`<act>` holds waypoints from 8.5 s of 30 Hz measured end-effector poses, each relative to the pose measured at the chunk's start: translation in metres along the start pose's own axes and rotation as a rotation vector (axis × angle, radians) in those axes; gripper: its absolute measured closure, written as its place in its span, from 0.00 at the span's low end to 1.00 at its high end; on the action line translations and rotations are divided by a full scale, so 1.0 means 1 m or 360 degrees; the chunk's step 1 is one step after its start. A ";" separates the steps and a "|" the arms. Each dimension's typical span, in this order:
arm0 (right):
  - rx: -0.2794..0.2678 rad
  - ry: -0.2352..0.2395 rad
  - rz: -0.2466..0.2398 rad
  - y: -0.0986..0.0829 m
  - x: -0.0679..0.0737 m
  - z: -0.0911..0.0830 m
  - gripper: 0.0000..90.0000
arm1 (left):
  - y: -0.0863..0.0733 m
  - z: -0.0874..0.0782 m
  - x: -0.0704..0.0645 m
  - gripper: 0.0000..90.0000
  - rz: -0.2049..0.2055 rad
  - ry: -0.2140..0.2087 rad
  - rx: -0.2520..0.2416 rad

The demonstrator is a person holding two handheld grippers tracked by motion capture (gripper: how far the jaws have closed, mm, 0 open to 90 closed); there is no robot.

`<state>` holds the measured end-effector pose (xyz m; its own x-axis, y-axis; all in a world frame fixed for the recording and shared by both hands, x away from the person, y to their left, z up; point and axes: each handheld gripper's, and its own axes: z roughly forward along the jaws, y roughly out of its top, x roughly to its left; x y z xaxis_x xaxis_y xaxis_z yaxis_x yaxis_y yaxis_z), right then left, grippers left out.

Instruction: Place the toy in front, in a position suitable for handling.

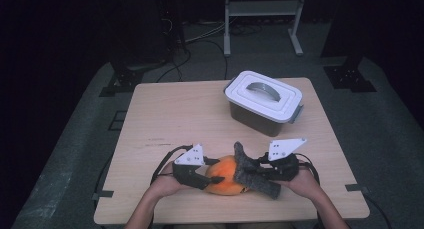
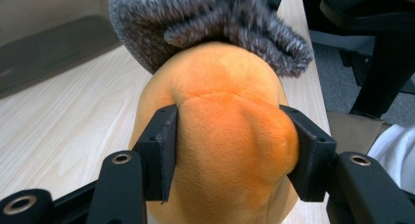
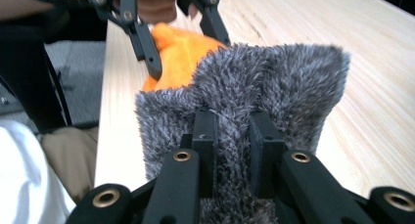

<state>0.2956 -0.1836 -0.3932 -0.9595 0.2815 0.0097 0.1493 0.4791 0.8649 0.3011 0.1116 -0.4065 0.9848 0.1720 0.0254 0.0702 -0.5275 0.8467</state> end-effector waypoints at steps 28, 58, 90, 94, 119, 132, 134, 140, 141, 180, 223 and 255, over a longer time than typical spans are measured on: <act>0.0018 -0.0038 0.0003 -0.003 0.001 0.006 0.84 | -0.008 -0.005 0.004 0.48 -0.0004 -0.0012 0.0007; -0.0017 -0.0023 0.0016 -0.003 0.007 0.018 0.83 | -0.015 -0.019 0.014 0.48 -0.0083 -0.0002 -0.0011; 0.0073 0.0001 0.0111 -0.022 -0.003 0.012 0.83 | -0.013 -0.017 0.009 0.47 -0.0025 -0.0097 -0.0007; -0.0109 0.0026 0.0079 -0.009 0.002 0.008 0.83 | -0.013 -0.015 0.008 0.46 -0.0036 -0.0131 -0.0017; 0.0005 0.0090 0.0016 -0.009 0.011 0.022 0.82 | -0.002 -0.010 0.003 0.25 -0.0048 -0.0124 0.0008; -0.0066 -0.0011 0.0063 -0.004 -0.001 0.010 0.82 | 0.001 -0.001 -0.007 0.57 0.0228 0.0232 -0.0066; -0.0121 -0.0055 0.0075 -0.001 -0.004 0.004 0.82 | 0.002 0.000 -0.008 0.57 0.0276 0.0284 -0.0120; -0.0054 -0.0067 0.0127 -0.008 -0.011 0.011 0.82 | -0.006 0.009 0.000 0.44 0.0131 0.0166 -0.0076; -0.0014 -0.0045 0.0128 -0.010 -0.010 0.016 0.82 | -0.006 0.008 0.002 0.39 0.0080 0.0144 -0.0072; 0.0054 0.0110 0.0056 -0.015 -0.005 0.014 0.82 | -0.008 -0.002 0.008 0.52 -0.0063 0.0034 0.0005; 0.0092 0.0059 0.0084 -0.021 -0.006 0.026 0.82 | -0.019 0.004 0.019 0.14 -0.0290 -0.0023 0.0058; 0.0129 0.0021 0.0102 -0.024 -0.010 0.028 0.82 | -0.025 -0.004 0.024 0.29 -0.0230 0.0018 0.0067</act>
<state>0.3081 -0.1747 -0.4280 -0.9503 0.3033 0.0709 0.2290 0.5262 0.8190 0.3222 0.1321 -0.4245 0.9621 0.2578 -0.0888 0.2179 -0.5311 0.8188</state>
